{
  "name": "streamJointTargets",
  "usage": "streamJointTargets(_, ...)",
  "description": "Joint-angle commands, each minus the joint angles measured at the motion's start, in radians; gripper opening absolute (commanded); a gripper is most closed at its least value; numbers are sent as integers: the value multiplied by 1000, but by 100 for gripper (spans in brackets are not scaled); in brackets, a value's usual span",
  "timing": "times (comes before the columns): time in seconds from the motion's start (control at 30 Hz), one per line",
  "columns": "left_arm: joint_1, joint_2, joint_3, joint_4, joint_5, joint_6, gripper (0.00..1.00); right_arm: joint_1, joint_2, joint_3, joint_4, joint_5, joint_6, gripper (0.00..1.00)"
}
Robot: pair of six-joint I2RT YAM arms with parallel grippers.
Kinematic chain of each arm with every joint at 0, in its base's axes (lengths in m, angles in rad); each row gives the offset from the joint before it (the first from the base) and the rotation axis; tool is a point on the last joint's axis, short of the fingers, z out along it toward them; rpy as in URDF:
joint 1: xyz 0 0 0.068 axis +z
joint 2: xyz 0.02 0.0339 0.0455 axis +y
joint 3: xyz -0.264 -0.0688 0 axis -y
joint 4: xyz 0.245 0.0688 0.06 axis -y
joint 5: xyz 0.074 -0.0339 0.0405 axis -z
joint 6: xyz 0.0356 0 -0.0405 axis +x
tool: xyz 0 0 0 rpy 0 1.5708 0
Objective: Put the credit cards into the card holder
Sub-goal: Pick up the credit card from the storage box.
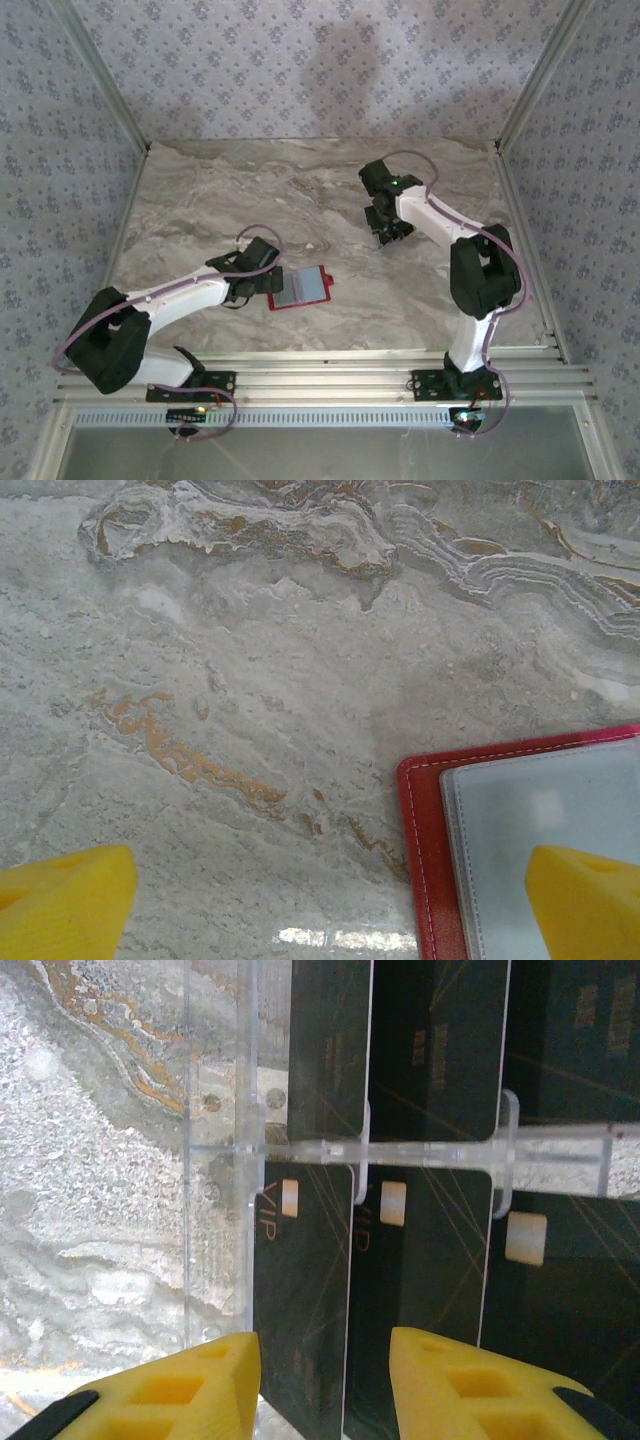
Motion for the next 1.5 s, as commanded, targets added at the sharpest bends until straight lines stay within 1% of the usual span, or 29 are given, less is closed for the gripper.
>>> streamJointTargets(0.0,-5,5,27,-12,-23,7,100,-4,31,34,-23,22,-21,40)
streamJointTargets(0.23,-5,7,25,-7,-29,10,100,-4,58,34,-17,2,-19,37)
streamJointTargets(0.63,-4,14,28,-4,-28,12,100,-4,28,26,-9,-57,-8,22)
streamJointTargets(1.03,-4,18,31,-3,-30,12,100,-7,-4,26,-3,-89,-4,21)
streamJointTargets(1.47,-4,22,31,0,-32,15,100,-32,19,19,7,-120,0,14)
